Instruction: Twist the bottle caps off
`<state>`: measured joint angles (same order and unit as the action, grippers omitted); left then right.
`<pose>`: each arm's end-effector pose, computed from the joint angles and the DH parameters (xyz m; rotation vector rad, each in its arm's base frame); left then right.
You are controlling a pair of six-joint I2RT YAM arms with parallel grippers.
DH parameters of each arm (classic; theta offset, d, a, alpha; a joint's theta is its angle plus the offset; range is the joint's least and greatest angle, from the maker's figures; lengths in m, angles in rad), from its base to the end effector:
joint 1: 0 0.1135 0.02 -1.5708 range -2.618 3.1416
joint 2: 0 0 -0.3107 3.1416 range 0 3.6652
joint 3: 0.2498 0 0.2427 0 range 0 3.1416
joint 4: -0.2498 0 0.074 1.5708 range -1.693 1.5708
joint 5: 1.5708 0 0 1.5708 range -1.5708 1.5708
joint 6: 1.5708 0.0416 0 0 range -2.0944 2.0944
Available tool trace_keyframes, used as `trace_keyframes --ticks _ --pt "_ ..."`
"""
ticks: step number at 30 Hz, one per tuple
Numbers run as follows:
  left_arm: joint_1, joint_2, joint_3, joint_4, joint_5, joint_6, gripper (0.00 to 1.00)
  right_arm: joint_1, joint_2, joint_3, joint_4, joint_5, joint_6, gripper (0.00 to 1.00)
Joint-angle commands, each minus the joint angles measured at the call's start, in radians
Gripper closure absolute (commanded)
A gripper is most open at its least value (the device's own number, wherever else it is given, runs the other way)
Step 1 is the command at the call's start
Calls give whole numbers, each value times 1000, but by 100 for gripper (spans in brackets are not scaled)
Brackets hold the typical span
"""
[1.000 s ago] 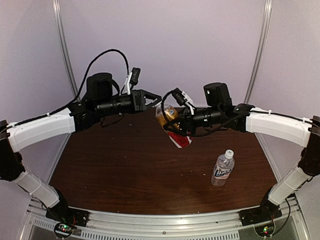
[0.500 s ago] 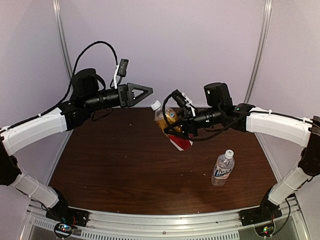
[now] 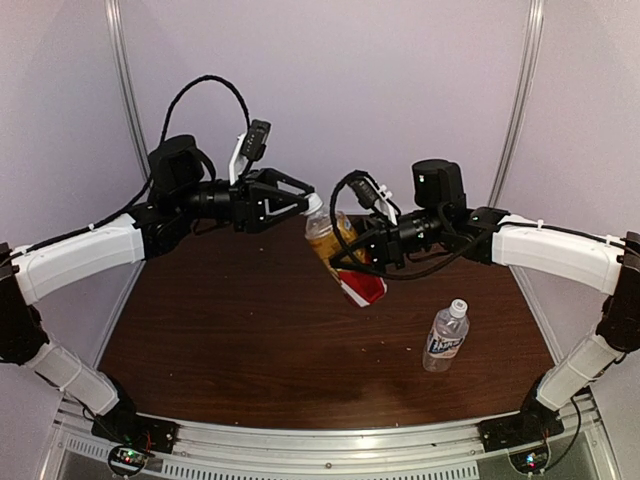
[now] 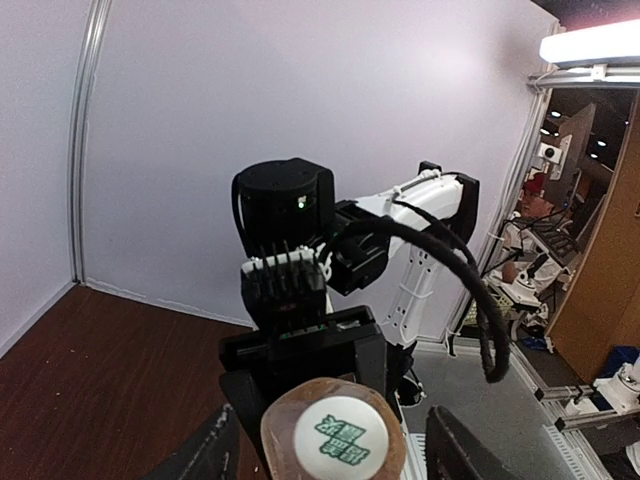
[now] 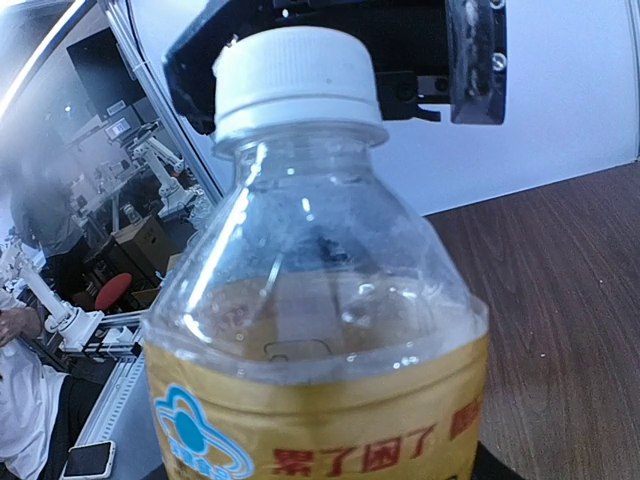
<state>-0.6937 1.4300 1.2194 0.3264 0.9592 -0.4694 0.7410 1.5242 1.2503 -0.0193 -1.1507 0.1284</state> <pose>0.2213 -0.2283 0.4419 1.0406 1.3952 -1.5804 0.2217 0.2543 0.3917 -1.3811 1.4673 1.6357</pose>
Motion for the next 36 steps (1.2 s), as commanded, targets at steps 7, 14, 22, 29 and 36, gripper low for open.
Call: trace_keyframes --ticks 7,14,22,29,36 --pt "-6 58 7 212 91 -106 55 2 -1 1 100 -61 58 44" --pt "-13 73 3 242 96 -127 63 3 18 -1 100 -51 57 45" --pt "-23 88 5 267 99 -149 73 3 27 0 96 -39 53 46" --pt "-24 65 11 199 -15 -161 100 2 29 14 -3 106 -15 47" --pt "-92 31 127 -205 -483 -143 100 3 27 40 -86 392 -86 46"
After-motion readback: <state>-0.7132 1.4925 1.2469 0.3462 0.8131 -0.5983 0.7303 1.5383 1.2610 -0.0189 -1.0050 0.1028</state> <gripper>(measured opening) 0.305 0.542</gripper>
